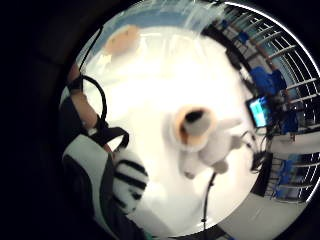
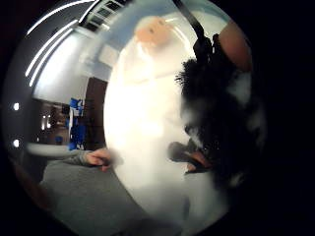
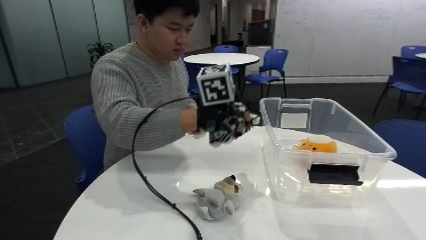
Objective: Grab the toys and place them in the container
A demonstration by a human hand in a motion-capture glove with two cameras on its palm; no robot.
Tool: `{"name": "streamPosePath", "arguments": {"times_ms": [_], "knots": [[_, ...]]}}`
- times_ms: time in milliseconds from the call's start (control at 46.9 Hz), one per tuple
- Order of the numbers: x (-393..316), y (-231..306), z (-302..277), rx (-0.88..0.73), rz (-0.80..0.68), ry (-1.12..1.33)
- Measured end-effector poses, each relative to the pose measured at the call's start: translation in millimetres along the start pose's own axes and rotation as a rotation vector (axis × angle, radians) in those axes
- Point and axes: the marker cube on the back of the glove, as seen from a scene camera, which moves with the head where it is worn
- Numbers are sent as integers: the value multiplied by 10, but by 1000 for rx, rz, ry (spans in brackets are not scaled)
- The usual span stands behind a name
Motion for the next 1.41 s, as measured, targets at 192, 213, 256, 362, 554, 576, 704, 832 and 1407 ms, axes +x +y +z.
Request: {"name": "streamPosePath", "arguments": {"times_ms": [192,213,256,362,554,576,704,832,1407], "knots": [[-87,-689,-814,81,-52,-30],[-101,-751,-836,84,-47,-16],[-128,-861,-854,86,-45,13],[-218,-1094,-807,74,-57,16],[-798,-1768,-589,57,-98,-91],[-914,-1856,-559,53,-120,-91],[-1424,-2235,-412,37,-192,-71],[-1503,-2387,-331,14,-201,-62],[-1309,-2271,-155,-113,-166,3]]}}
